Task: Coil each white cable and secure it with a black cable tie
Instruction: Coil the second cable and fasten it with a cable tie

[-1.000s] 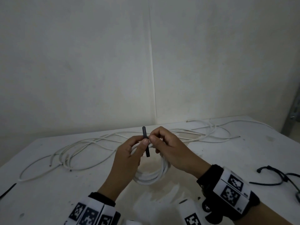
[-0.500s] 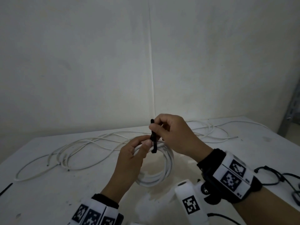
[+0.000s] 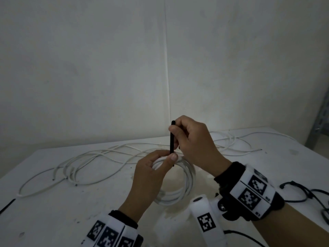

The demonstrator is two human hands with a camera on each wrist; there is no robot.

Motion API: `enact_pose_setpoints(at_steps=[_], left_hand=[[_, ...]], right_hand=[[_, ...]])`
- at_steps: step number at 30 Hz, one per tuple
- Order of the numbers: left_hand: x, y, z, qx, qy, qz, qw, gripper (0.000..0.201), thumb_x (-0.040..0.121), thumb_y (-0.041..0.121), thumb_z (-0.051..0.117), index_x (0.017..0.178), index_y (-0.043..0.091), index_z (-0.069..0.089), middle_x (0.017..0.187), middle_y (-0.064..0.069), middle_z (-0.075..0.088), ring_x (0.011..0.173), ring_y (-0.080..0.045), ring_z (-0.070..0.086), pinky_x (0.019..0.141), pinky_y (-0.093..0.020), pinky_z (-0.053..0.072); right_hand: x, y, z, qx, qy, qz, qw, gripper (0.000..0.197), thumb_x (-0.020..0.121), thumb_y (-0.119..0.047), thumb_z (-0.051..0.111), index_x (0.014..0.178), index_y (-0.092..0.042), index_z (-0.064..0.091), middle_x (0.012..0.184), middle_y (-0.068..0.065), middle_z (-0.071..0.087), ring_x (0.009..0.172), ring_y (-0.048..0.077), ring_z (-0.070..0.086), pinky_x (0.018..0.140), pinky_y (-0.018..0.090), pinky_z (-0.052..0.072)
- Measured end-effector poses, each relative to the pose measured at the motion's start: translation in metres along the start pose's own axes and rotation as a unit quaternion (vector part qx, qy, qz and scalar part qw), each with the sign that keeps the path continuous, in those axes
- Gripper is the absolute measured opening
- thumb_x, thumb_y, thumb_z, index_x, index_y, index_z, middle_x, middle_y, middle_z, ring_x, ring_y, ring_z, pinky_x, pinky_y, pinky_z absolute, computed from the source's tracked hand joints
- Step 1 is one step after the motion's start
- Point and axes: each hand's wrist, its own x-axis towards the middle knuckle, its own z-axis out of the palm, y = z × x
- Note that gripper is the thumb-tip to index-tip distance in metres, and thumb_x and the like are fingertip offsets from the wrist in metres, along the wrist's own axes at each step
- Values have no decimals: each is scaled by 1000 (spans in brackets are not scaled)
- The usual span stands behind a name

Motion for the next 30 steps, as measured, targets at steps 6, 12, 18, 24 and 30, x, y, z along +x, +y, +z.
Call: enact_pose_setpoints(at_steps=[6, 12, 18, 24, 30], left_hand=[[2, 0, 0, -1, 17, -4, 1000, 15, 80, 21, 66, 68, 31, 68, 67, 15, 70, 64, 1, 62, 62, -14, 49], [8, 5, 3, -10, 29, -5, 1000, 23, 85, 12, 59, 68, 26, 65, 53, 19, 63, 51, 5, 55, 50, -6, 38], [10, 5, -3, 18, 18, 19, 999, 19, 82, 12, 63, 65, 20, 65, 65, 0, 65, 59, -7, 55, 56, -17, 42], [8, 6, -13, 32, 7, 28, 999, 12, 78, 26, 64, 67, 25, 66, 63, 14, 66, 58, 1, 56, 56, -9, 41], [11, 0, -34, 23, 72, 4, 997, 8, 80, 24, 65, 73, 27, 65, 58, 20, 64, 50, 5, 55, 49, -6, 39]], right_hand=[[6, -4, -1, 59, -47, 97, 992, 21, 91, -15, 54, 70, -16, 52, 58, -1, 55, 46, 1, 50, 52, 18, 44], [-3, -8, 5, 23, -63, 47, 997, 20, 87, -14, 60, 68, -14, 53, 59, -5, 58, 49, 3, 53, 53, 15, 44], [-1, -12, 9, 25, -5, 51, 998, 23, 88, -16, 59, 68, -14, 48, 56, -2, 58, 43, 8, 54, 56, 30, 52], [-1, -7, 20, 82, 24, 66, 994, 24, 86, -12, 61, 65, -7, 52, 58, 10, 60, 48, 16, 57, 57, 31, 50], [-12, 7, 20, 85, -132, 135, 978, 32, 91, -43, 33, 94, -25, 59, 85, -9, 63, 80, 1, 59, 78, 21, 47]])
